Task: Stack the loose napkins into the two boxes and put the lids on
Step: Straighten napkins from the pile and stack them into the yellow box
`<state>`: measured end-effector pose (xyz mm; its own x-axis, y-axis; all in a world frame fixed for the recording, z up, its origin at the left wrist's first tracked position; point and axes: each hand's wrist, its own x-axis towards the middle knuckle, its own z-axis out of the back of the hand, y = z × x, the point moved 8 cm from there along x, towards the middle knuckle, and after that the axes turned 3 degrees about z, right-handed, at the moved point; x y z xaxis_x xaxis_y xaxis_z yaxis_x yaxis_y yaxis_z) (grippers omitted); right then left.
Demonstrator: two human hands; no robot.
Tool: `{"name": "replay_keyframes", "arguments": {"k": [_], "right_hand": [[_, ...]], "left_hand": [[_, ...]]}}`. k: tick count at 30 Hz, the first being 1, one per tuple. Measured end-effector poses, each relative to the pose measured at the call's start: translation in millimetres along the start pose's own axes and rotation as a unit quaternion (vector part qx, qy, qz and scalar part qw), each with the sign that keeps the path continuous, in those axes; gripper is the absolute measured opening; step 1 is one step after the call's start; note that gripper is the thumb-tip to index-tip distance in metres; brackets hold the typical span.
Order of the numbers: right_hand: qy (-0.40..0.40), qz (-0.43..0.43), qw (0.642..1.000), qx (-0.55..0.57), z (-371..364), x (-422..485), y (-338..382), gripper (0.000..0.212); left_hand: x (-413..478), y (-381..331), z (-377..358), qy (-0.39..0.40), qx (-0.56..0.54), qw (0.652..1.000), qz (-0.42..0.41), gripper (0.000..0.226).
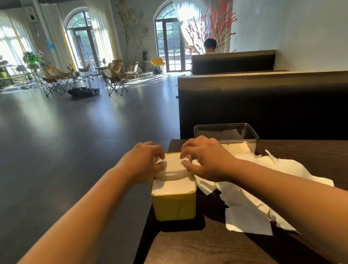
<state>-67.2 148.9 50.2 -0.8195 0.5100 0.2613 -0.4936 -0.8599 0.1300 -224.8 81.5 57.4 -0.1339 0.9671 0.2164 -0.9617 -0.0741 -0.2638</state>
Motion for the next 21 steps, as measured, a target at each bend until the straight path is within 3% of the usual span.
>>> {"name": "replay_keyframes", "arguments": {"k": [5,9,12,16,21], "right_hand": [[0.049,-0.009,0.998,-0.028,-11.4,-6.5,-4.5,0.036],[0.075,0.004,0.995,-0.062,-11.4,-3.8,-2.5,0.041],[0.091,-0.011,0.995,-0.026,-13.9,-3.9,-3.1,0.039],[0.02,-0.054,0.994,0.094,0.8,-13.1,-10.9,0.029],[-0.042,-0.111,0.978,0.174,21.7,-41.0,-35.3,0.022]], "left_hand": [[2.3,2.6,-12.2,0.04,0.033,0.999,0.005,0.024],[4.9,0.9,-13.0,0.035,0.086,0.996,-0.005,0.024],[4.8,-4.6,-9.4,0.023,0.106,0.994,-0.02,0.026],[1.8,-15.6,5.7,-0.043,0.072,0.996,-0.032,0.021],[-5.0,-50.3,14.3,-0.064,0.02,0.996,-0.056,0.019]]}}
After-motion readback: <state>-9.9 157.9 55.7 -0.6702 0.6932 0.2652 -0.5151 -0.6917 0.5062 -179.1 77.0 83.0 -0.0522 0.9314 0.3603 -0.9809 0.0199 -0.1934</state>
